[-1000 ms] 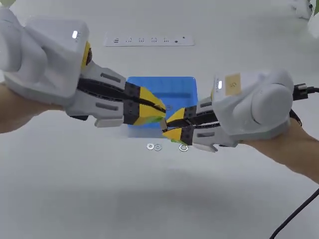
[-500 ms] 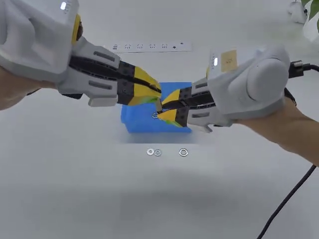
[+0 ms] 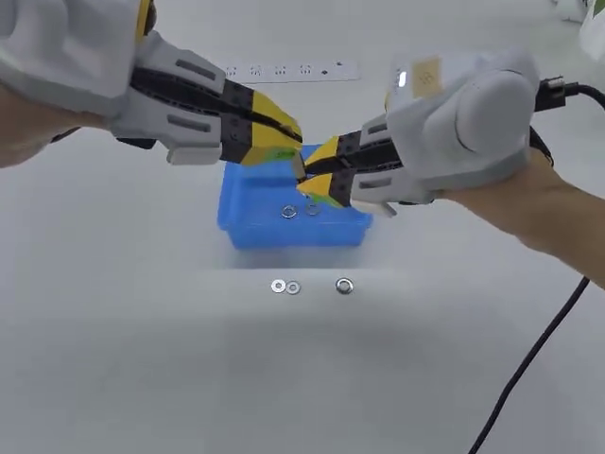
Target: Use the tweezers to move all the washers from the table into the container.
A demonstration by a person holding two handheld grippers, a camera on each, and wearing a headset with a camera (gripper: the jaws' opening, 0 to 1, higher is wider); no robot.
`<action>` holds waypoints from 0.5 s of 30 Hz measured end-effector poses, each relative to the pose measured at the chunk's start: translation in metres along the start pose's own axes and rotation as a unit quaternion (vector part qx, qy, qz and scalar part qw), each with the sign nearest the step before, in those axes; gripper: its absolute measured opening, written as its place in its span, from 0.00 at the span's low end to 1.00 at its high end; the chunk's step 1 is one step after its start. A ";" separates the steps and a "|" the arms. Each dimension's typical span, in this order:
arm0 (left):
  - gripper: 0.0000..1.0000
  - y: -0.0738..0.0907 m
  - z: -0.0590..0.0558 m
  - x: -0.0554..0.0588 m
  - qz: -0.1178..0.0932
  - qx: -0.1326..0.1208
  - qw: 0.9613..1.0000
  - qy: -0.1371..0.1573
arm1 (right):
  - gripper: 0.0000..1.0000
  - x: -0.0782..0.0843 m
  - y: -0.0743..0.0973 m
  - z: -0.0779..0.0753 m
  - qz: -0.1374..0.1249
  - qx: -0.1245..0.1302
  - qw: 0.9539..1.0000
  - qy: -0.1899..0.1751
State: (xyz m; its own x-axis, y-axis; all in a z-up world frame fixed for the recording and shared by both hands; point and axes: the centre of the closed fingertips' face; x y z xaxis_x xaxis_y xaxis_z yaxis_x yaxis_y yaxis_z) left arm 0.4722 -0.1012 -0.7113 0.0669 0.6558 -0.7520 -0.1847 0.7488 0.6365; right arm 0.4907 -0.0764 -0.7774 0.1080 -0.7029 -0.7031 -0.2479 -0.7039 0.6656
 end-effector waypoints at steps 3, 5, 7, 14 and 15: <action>0.06 -0.004 0.006 0.008 0.001 0.001 1.000 0.007 | 0.10 0.003 -0.008 -0.004 0.003 -0.004 1.000 -0.003; 0.06 -0.006 0.009 0.013 0.004 0.002 1.000 0.007 | 0.10 0.006 -0.012 -0.004 0.006 -0.006 1.000 -0.003; 0.06 -0.010 0.011 0.021 0.009 0.011 1.000 0.006 | 0.10 0.011 -0.017 -0.004 0.012 -0.010 1.000 -0.005; 0.06 -0.024 0.018 0.046 0.025 0.023 0.999 0.016 | 0.10 0.028 -0.038 -0.006 0.030 -0.026 0.999 -0.016; 0.06 -0.026 0.019 0.048 0.025 0.024 0.999 0.019 | 0.10 0.029 -0.040 -0.006 0.032 -0.027 0.999 -0.016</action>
State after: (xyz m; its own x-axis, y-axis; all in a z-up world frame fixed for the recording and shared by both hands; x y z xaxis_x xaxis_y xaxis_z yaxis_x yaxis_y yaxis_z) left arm 0.4986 -0.0870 -0.7607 0.0217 0.6896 -0.7238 -0.1393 0.7190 0.6809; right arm 0.5090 -0.0695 -0.8229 0.0623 -0.7437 -0.6656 -0.2017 -0.6625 0.7214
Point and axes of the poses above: the centre of the closed fingertips' face, and the gripper's own axes: y roughly backward along the fingers, z roughly to its left, x roughly out of its underside, and after that the axes turned 12 degrees about z, right-handed
